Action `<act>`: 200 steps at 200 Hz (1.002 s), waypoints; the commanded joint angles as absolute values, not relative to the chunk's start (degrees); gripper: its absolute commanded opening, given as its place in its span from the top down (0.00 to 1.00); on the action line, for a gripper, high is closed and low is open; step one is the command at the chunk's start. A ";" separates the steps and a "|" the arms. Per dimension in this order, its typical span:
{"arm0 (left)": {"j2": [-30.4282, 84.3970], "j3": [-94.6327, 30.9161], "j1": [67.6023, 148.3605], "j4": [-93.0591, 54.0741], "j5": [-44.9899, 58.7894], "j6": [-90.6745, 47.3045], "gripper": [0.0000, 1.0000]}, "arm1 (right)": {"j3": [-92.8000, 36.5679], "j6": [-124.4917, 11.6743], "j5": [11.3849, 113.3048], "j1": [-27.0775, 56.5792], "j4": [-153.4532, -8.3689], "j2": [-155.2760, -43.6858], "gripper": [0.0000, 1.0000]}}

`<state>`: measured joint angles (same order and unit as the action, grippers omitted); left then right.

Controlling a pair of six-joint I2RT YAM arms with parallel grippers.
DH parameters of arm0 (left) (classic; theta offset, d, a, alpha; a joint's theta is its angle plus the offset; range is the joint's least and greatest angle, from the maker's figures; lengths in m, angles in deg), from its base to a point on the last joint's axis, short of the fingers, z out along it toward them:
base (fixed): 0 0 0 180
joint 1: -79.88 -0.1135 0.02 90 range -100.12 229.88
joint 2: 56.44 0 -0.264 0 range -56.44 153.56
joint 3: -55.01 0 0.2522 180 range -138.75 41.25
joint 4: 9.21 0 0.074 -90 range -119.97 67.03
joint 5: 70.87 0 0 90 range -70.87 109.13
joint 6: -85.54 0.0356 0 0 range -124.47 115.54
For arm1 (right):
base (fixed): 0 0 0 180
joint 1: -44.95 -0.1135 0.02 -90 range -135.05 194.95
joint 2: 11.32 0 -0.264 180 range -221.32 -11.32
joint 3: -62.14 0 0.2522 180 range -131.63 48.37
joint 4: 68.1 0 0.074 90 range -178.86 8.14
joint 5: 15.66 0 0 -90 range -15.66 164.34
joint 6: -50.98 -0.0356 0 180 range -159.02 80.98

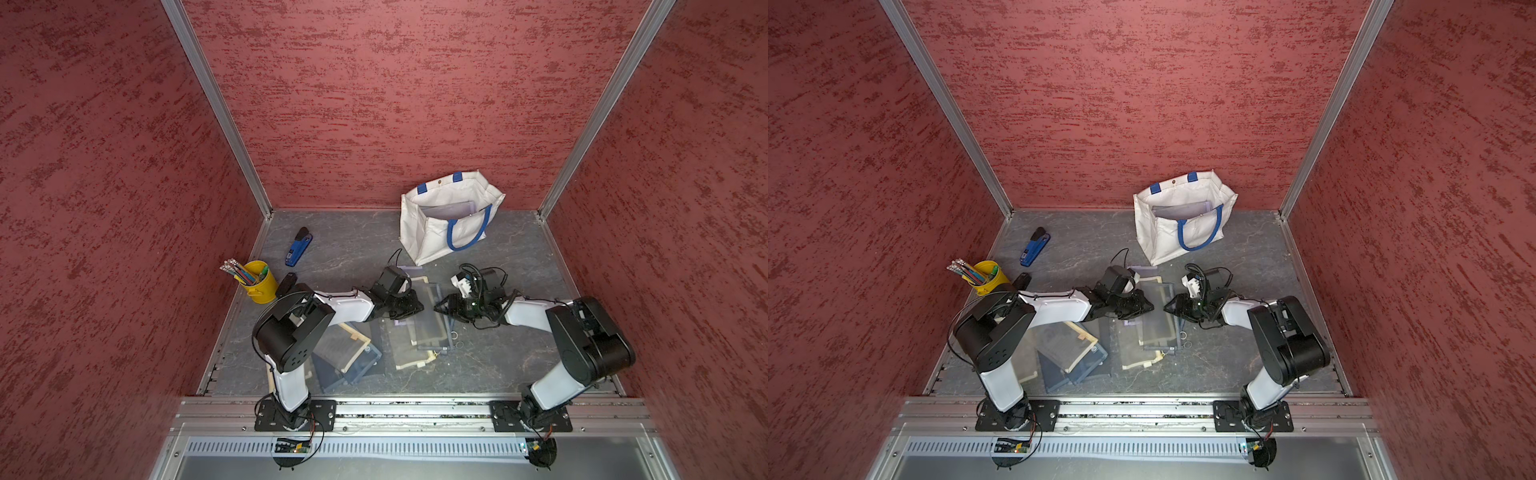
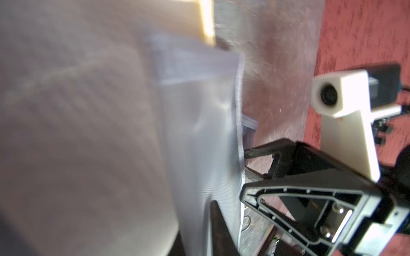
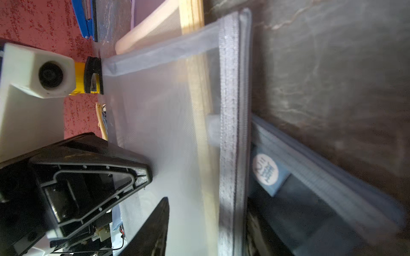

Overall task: Put the pencil pouch into the canvas bag
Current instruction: Pick up the pencil pouch.

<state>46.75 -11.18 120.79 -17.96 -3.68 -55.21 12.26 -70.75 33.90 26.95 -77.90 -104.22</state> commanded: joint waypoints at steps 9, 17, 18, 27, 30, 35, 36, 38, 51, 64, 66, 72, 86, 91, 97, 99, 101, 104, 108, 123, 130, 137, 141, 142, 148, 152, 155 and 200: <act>42.37 -9.08 120.04 -13.09 -4.91 -54.50 1.00 | 13.61 -73.27 30.52 26.41 -73.20 -99.01 0.46; 40.16 -8.17 119.48 -12.87 -5.12 -54.25 1.00 | 13.80 -73.58 30.15 26.42 -73.55 -96.52 0.44; 39.89 -8.12 119.46 -12.91 -5.12 -54.18 1.00 | 13.82 -73.57 30.14 26.42 -73.62 -96.06 0.43; 36.88 -7.36 118.53 -13.65 -5.32 -53.32 1.00 | 13.73 -73.70 29.88 26.41 -74.55 -92.42 0.41; 35.92 -7.14 118.29 -14.01 -5.38 -53.07 1.00 | 13.67 -73.60 29.79 26.41 -74.86 -91.24 0.40; 34.25 -6.91 117.71 -14.48 -5.68 -52.53 1.00 | 13.38 -73.48 29.62 26.41 -75.87 -89.49 0.39; 33.95 -6.83 117.61 -14.60 -5.71 -52.45 1.00 | 13.30 -73.44 29.61 26.41 -76.10 -89.21 0.39; 33.19 -6.72 117.35 -14.82 -5.85 -52.32 1.00 | 13.17 -73.33 29.57 26.41 -76.53 -88.49 0.39; 29.03 -6.33 115.47 -16.18 -7.52 -50.94 1.00 | 11.49 -72.50 29.05 26.43 -79.60 -85.08 0.37; 25.07 -6.39 113.36 -17.10 -9.84 -49.81 1.00 | 9.28 -71.88 28.18 26.49 -81.98 -82.67 0.36; 24.49 -6.43 113.02 -17.31 -10.33 -49.64 1.00 | 8.92 -71.71 28.02 26.50 -82.31 -82.39 0.35; 22.99 -6.62 111.85 -17.63 -11.65 -49.32 1.00 | 7.75 -71.57 27.63 26.47 -82.96 -81.72 0.35; 20.19 -7.37 109.17 -18.08 -15.13 -48.75 1.00 | 4.78 -71.47 26.47 26.50 -84.12 -80.94 0.35; 19.45 -7.74 108.35 -18.18 -16.39 -48.63 1.00 | 3.77 -71.54 25.99 26.48 -84.06 -80.85 0.35; 18.64 -8.23 107.39 -18.18 -17.80 -48.51 1.00 | 2.53 -71.86 25.35 26.50 -83.86 -80.84 0.35; 18.45 -8.41 107.04 -18.17 -18.32 -48.57 1.00 | 2.15 -71.93 25.07 26.47 -83.72 -80.90 0.35; 18.26 -8.61 106.69 -18.17 -18.84 -48.54 1.00 | 1.66 -71.97 24.89 26.49 -83.65 -80.92 0.35; 17.92 -8.85 106.35 -18.08 -19.63 -48.57 1.00 | 1.10 -72.09 24.62 26.50 -83.50 -81.00 0.35; 17.55 -9.25 105.76 -17.85 -20.59 -48.58 1.00 | 0.21 -72.20 24.07 26.50 -83.33 -81.16 0.35; 16.62 -10.59 104.28 -16.56 -23.84 -49.31 1.00 | -2.86 -73.26 22.06 26.50 -81.76 -81.98 0.35; 16.43 -11.15 103.85 -15.63 -25.48 -49.98 1.00 | -4.13 -73.78 20.93 26.50 -80.62 -82.59 0.34; 16.33 -11.66 103.63 -14.58 -26.63 -50.60 1.00 | -5.43 -74.37 19.98 26.53 -79.62 -83.20 0.34; 16.33 -11.95 103.54 -13.97 -27.21 -51.02 1.00 | -6.13 -74.43 19.44 26.50 -79.23 -83.57 0.34; 16.29 -12.03 103.53 -13.86 -27.42 -51.12 1.00 | -6.34 -74.44 19.38 26.50 -79.09 -83.66 0.33; 16.41 -12.48 103.55 -12.94 -28.30 -51.53 1.00 | -7.44 -74.41 18.83 26.44 -78.96 -84.31 0.33; 16.42 -12.82 103.61 -12.20 -28.78 -51.97 1.00 | -8.21 -74.28 18.46 26.42 -78.94 -84.75 0.32; 16.42 -12.95 103.61 -11.71 -29.12 -52.31 1.00 | -8.66 -74.15 18.26 26.41 -78.94 -84.97 0.32; 17.79 -13.61 103.61 -0.89 -32.82 -58.84 1.00 | -12.91 -73.39 16.82 26.41 -78.47 -88.57 0.29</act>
<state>17.33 -12.03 103.78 -8.80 -28.84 -55.03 -10.87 -73.77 19.38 26.71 -80.04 -87.43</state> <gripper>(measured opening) 0.046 0.707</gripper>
